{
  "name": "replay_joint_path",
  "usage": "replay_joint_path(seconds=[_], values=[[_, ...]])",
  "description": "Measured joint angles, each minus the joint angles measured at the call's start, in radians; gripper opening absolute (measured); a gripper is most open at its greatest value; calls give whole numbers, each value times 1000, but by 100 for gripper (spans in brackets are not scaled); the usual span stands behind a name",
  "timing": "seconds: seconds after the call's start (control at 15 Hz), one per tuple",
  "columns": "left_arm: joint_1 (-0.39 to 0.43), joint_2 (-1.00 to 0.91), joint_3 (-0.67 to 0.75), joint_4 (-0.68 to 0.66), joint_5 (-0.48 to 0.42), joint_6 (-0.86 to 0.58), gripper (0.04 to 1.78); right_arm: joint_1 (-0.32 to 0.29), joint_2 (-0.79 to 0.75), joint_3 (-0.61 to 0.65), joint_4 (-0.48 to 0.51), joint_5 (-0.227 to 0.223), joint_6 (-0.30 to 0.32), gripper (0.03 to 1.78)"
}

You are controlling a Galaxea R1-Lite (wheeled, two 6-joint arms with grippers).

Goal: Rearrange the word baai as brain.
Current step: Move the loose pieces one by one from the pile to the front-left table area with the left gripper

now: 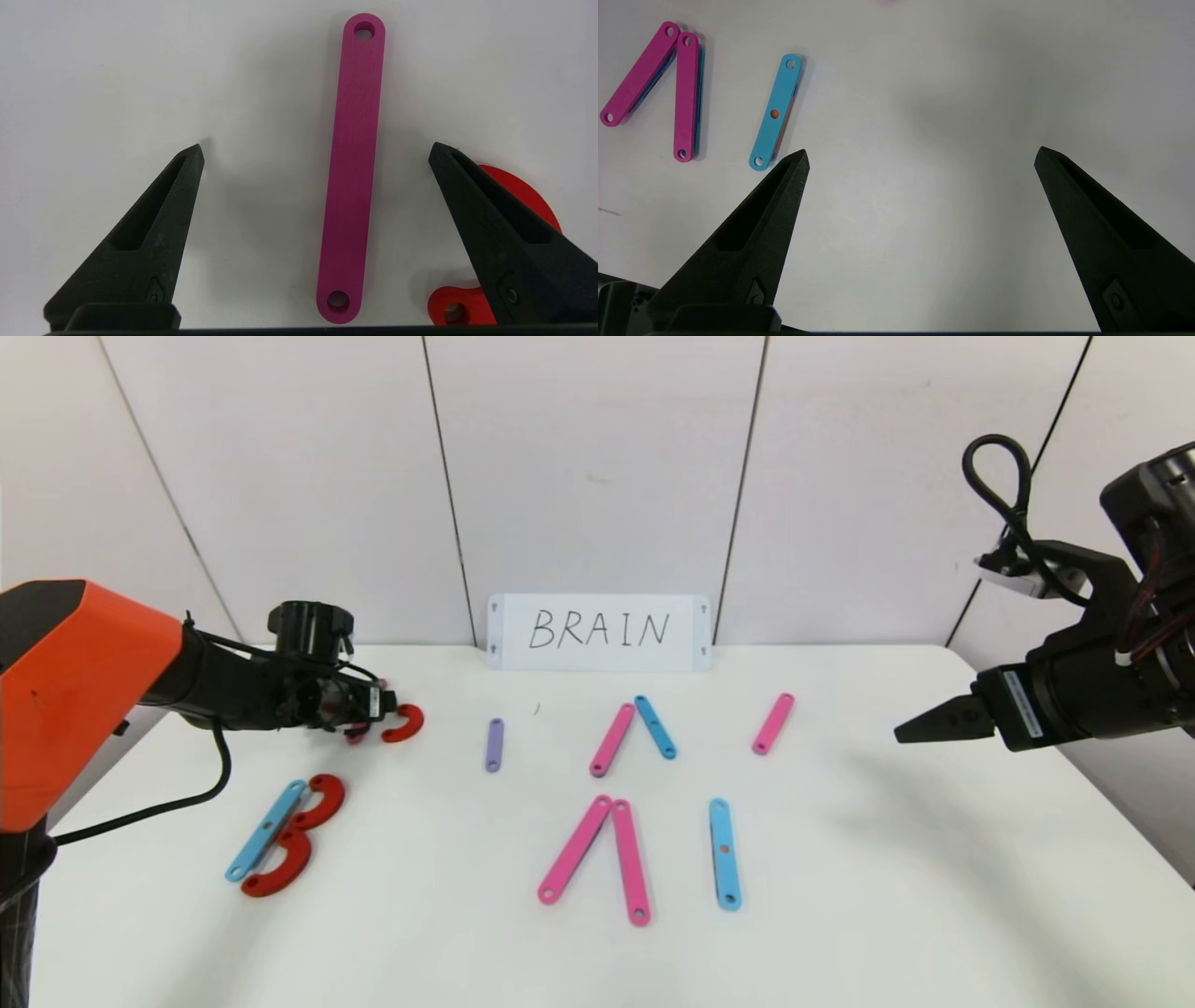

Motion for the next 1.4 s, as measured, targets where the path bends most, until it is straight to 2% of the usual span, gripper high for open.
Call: replay_joint_path(seconds=[0.27,0.53,1.4], values=[[0,7,-3,-3,-3,-1,169,1,0,1,0,0,0,170],[-1,5,-2,0,-68,-26,169,3,0,2,0,1,0,170],[4,1,-10,-4,-68,-27,169,8,-1,8,-2,0,-3,170]])
